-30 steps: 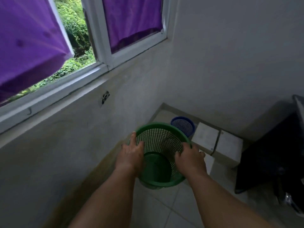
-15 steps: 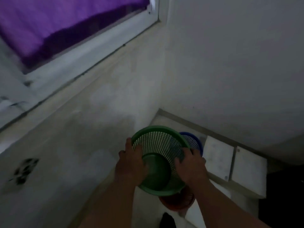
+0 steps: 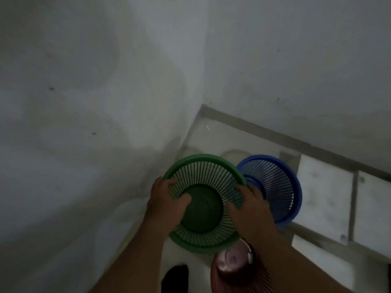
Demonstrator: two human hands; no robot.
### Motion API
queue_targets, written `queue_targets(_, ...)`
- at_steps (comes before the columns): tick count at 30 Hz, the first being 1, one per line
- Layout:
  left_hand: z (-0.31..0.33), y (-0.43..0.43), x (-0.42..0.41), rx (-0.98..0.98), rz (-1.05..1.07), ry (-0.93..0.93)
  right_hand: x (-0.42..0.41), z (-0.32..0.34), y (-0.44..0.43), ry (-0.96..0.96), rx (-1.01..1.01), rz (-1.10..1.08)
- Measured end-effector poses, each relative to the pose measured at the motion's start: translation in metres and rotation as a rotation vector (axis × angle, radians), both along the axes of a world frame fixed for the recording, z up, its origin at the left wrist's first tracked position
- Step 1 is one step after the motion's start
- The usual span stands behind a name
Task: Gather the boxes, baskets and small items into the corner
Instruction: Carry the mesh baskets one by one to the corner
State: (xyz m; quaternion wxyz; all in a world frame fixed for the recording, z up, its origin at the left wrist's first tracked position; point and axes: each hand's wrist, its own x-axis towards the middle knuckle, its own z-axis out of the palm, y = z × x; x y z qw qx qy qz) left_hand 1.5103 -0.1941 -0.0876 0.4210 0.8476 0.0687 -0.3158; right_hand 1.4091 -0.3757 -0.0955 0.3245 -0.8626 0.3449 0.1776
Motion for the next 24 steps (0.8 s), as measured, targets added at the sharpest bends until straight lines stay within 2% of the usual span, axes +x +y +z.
queue_targets(4,-0.048,-0.011,0.016,-0.007,-0.059,0.002,0.005,-0.050,-0.007,0.013,0.063,-0.022)
queue_targets(9,-0.080,-0.017,0.033,0.009,-0.098,-0.010,0.013,-0.080,-0.010,0.010,0.101,-0.053)
queue_targets(14,-0.100,-0.016,0.036,0.048,-0.112,0.041,0.014,-0.090,-0.004,0.024,0.142,-0.057)
queue_targets(24,-0.111,-0.007,0.023,0.049,-0.245,0.098,0.009,-0.093,-0.004,0.254,0.148,0.097)
